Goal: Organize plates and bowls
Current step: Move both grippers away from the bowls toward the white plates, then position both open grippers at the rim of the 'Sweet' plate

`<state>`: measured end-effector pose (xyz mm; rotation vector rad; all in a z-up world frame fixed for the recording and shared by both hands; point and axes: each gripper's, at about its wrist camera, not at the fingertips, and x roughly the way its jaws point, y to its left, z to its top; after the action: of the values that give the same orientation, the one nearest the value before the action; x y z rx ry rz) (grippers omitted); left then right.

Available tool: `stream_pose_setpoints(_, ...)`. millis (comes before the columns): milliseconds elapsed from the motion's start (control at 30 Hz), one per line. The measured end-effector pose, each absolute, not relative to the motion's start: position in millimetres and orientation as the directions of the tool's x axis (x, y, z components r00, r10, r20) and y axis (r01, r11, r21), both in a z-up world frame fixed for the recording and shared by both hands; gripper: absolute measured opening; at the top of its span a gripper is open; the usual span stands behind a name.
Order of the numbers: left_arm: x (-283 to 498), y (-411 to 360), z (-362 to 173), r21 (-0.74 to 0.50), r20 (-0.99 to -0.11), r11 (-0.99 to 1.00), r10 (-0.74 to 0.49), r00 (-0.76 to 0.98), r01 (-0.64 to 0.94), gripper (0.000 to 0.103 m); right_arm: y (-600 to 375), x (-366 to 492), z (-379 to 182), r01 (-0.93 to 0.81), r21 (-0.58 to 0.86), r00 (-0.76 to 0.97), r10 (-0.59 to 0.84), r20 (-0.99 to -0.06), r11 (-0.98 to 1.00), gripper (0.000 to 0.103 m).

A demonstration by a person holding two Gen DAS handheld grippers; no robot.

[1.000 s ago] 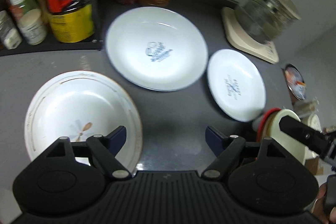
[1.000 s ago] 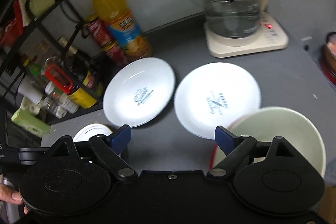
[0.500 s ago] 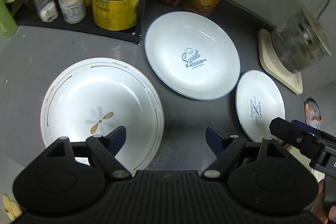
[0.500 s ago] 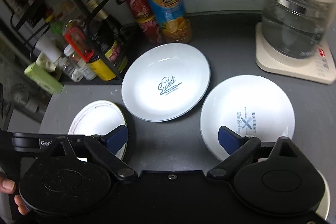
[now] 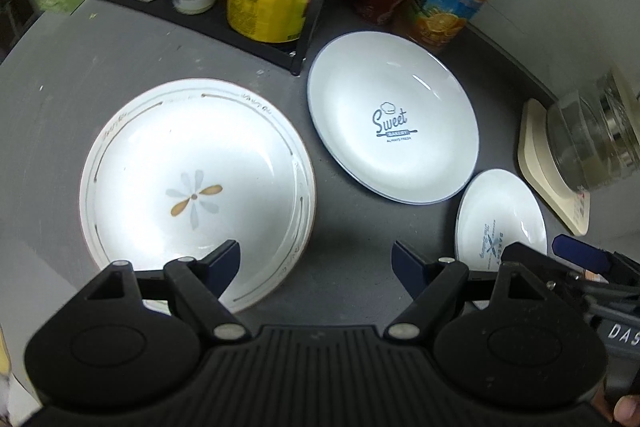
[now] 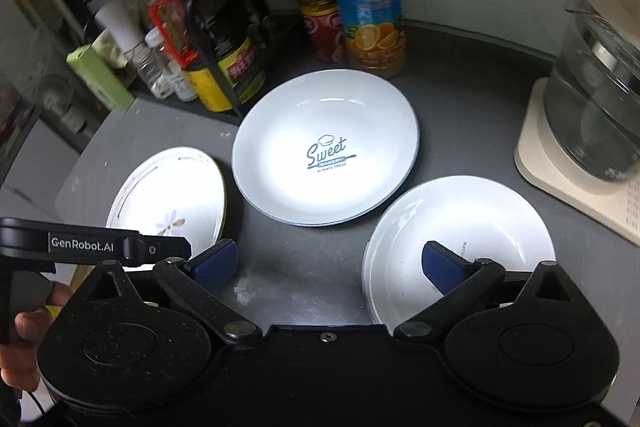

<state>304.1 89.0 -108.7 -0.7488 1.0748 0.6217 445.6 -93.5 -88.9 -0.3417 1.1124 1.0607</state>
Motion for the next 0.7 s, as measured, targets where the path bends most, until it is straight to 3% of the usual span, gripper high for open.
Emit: stream_pose_setpoints(700,313.5,92.6,-122.1,-0.292,-0.908,0.482,0.131,0.398,-0.826,0.079,-66.6,484.5,-117.1,-0.839,0.247,0.050,0.519,-0.854,0.486,0.100)
